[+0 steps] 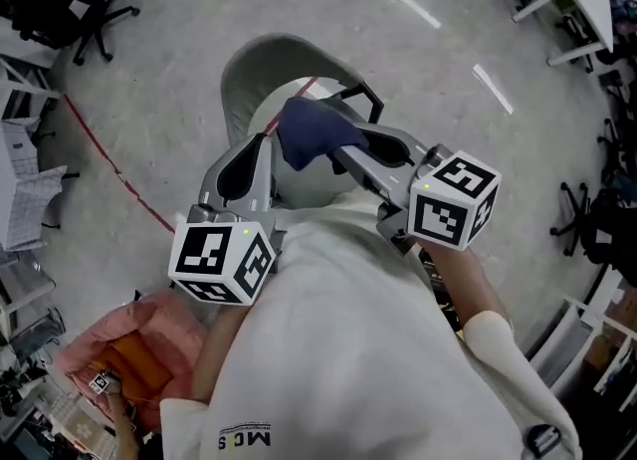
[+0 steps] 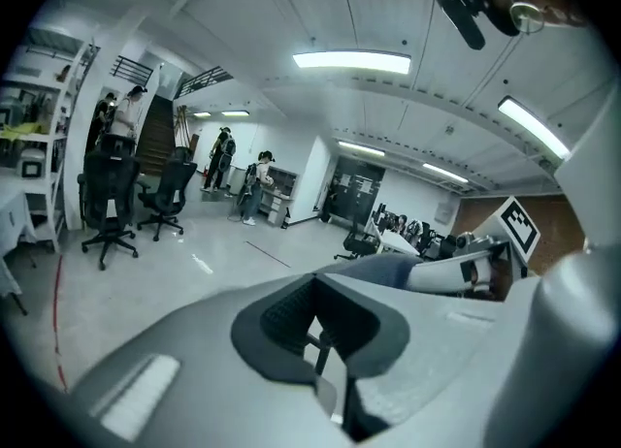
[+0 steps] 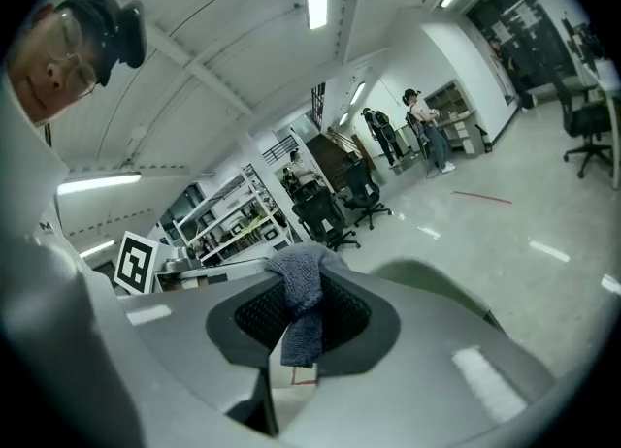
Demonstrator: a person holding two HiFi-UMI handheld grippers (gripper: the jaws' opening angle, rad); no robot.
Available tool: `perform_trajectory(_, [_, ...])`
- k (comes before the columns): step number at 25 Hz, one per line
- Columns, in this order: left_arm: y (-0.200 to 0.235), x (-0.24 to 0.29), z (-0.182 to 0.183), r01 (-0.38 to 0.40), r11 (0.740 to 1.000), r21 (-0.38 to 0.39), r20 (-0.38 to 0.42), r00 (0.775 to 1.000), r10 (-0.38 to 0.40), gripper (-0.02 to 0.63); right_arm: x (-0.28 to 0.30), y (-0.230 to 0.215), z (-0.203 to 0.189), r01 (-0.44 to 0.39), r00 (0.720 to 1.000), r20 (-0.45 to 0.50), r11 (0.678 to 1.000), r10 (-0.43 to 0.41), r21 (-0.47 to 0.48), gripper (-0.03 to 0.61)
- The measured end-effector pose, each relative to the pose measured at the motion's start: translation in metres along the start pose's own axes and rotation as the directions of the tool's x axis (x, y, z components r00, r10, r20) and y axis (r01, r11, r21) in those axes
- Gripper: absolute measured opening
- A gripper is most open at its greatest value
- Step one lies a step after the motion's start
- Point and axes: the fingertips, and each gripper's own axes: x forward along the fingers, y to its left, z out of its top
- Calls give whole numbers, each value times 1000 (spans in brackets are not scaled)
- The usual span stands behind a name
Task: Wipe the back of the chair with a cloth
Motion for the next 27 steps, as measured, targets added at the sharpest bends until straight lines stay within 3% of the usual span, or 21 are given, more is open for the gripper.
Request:
perform_trajectory(4, [-18,-4,-20,39,999,34,-82,996,-37,2,-17,7,12,90,995,63,985,-81,-150,74])
perform_trajectory(7, [-21,1,-41,44,999,18,-139,989,-41,2,-20,8,8,171,983,110,963,-150,-207,74])
perform_trajectory(13, [-31,4,-29,63,997,-32,-72,995,-65,2,-27,-1,-5,215,970,141,967,-196,-134,74])
perform_trajectory(19, [-29,16,-36,66,997,-40,-99,993,-70,2,-18,-5,-14,205,976,107,969,-192,-136,74])
perform_trajectory(27, [-15,27,-32,89,995,-50,-113,989,-94,0,3,-18,-6,256,965,99,956,-243,-145,74])
